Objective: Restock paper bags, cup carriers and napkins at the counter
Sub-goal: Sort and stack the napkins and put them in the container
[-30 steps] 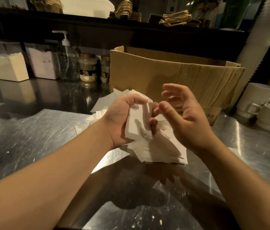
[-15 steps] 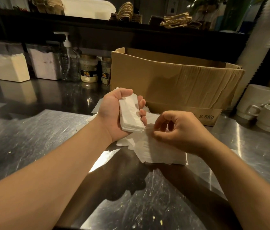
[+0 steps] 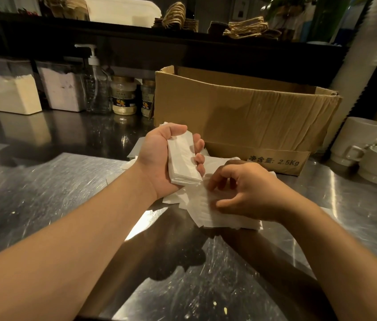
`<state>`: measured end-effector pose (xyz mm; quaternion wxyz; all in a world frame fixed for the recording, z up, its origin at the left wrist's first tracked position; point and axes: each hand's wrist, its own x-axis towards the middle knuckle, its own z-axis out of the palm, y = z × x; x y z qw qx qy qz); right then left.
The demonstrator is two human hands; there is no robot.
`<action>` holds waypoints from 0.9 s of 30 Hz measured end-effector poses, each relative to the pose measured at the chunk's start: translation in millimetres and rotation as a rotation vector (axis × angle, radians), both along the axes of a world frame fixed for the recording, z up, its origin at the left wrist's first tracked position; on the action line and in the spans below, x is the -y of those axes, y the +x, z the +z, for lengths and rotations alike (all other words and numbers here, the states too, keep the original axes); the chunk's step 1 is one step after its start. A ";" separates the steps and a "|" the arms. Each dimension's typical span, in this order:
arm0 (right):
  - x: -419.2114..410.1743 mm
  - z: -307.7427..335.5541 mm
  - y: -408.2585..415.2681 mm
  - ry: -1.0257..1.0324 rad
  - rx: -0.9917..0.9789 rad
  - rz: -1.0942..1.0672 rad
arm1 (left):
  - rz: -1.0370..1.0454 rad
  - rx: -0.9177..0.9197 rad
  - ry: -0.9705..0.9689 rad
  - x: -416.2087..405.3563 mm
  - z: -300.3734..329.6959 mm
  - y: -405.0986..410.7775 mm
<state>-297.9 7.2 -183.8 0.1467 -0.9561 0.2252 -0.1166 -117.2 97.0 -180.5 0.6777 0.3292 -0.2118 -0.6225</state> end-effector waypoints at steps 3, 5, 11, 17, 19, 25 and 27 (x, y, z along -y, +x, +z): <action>-0.3 -0.8 -0.3 -0.020 -0.028 0.009 | -0.006 0.005 0.002 0.0 -0.3 -0.4; -0.7 -0.9 0.1 -0.025 -0.055 0.023 | -0.006 0.007 0.003 0.3 -0.9 -0.5; -3.6 0.5 0.3 -0.074 -0.094 0.031 | -0.008 0.012 0.003 1.6 -2.1 -0.1; -5.7 1.7 0.5 -0.133 -0.079 0.004 | -0.018 0.019 -0.009 2.1 -3.2 0.4; -5.9 2.2 0.7 -0.166 -0.069 0.000 | -0.018 0.031 -0.009 1.7 -2.9 -0.3; -3.0 -0.4 0.7 -0.276 -0.042 -0.022 | -0.026 0.039 -0.005 1.8 -3.3 -0.6; -4.6 1.1 -0.3 -0.278 -0.002 -0.016 | -0.031 0.046 -0.003 1.4 -3.4 -0.8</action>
